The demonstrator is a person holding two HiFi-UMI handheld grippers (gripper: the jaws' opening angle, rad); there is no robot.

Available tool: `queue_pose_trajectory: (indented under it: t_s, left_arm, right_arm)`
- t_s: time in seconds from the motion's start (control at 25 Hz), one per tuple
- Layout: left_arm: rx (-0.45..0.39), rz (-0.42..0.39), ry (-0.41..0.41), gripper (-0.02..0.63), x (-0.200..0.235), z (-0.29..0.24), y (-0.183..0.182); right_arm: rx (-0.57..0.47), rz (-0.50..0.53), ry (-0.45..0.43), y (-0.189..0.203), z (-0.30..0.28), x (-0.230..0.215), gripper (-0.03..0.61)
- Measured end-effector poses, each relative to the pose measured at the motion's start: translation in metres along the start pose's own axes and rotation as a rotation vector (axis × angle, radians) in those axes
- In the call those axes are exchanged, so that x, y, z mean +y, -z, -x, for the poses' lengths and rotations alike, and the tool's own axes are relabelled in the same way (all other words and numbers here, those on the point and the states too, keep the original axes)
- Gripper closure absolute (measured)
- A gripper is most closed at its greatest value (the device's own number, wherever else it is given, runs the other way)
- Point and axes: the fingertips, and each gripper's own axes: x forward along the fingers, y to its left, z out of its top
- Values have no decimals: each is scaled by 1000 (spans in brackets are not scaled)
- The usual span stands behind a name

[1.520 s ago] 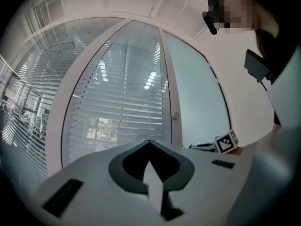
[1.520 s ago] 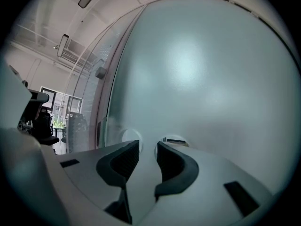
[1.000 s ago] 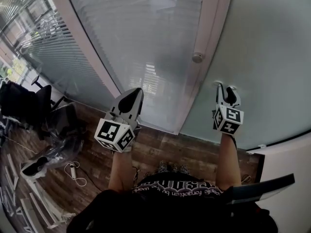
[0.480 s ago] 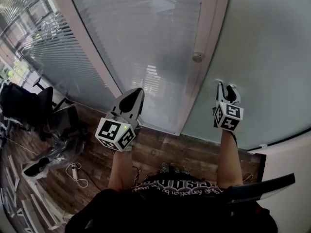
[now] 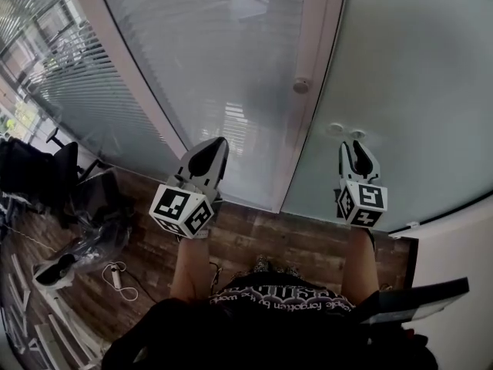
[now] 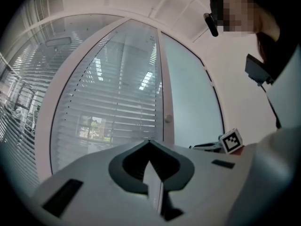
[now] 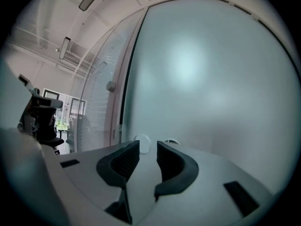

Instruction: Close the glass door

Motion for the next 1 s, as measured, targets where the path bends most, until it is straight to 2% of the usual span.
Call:
queue_pose_trajectory:
  t_s: [0.08,0.16,0.2,0.48,0.64,1.0]
  left_arm:
    - [0,1,9,612,-6,-5,1]
    - [-2,1,14,612,-12,-8,2]
    - [-3,0,16,612,-15,-9,3]
    - [4,-21,6,612,-25,-10,2]
    - [23,-78,-14,612,-29,-12,3]
    - [11,-98,-6,612,-39,-12,0]
  right_arm:
    - [-56,5,-6,-18,16,2,485]
    - [-102,17,7,-35,28,1,567]
    - [-121,18,10,-41,34,1,575]
    - [-195,-1,33,-64,55,0,575]
    - [-221,5,55,-69,60,-3,575]
    - [-221,33,51,-66,66,-2,575]
